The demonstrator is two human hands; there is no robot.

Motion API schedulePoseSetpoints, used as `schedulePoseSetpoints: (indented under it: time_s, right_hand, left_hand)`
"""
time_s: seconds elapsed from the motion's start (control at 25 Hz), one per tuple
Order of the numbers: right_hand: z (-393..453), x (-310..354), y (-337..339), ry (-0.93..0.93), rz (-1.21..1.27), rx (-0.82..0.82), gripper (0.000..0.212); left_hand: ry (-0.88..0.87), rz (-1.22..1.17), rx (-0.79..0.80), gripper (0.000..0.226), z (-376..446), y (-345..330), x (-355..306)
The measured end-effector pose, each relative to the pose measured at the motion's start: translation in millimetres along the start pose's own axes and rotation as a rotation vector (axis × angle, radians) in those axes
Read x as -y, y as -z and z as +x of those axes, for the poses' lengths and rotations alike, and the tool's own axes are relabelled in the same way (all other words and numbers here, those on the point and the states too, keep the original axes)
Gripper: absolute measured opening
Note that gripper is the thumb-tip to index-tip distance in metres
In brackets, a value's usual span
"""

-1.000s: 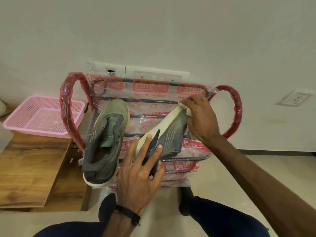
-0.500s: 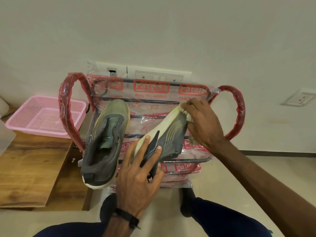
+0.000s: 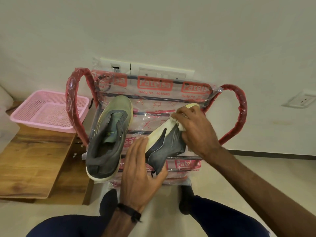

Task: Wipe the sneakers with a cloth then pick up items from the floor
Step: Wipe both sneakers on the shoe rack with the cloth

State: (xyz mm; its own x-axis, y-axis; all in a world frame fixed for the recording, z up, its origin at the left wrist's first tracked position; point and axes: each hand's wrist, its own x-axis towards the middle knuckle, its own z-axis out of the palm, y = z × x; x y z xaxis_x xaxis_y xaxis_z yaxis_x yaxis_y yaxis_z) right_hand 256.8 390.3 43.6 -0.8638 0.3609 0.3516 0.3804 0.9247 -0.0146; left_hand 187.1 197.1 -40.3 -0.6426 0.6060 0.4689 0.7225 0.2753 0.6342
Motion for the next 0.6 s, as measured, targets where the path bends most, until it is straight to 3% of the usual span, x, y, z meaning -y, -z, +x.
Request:
schedulePoseSetpoints:
  time_s: [0.12, 0.24, 0.36, 0.4, 0.52, 0.6]
  right_hand:
    - [-7, 28, -5, -0.021, 0.104, 0.023, 0.052]
    - [-32, 54, -1, 0.162, 0.225, 0.05, 0.055]
    - [-37, 51, 4, 0.431, 0.136, 0.092, 0.044]
    - [-30, 42, 3, 0.427, 0.099, 0.093, 0.041]
    - [-8, 20, 1, 0.141, 0.098, 0.042, 0.045]
    - [-15, 32, 0, 0.176, 0.107, 0.047, 0.05]
  left_hand:
    - [0.039, -0.068, -0.036, 0.09, 1, 2, 0]
    - [0.13, -0.145, -0.017, 0.1, 2, 8, 1]
    - [0.163, -0.176, 0.017, 0.102, 3, 9, -1]
    - [0.168, -0.179, 0.014, 0.101, 4, 9, -3]
    - [0.15, -0.193, 0.003, 0.097, 3, 8, -4]
    - [0.167, -0.215, 0.006, 0.099, 3, 8, -3]
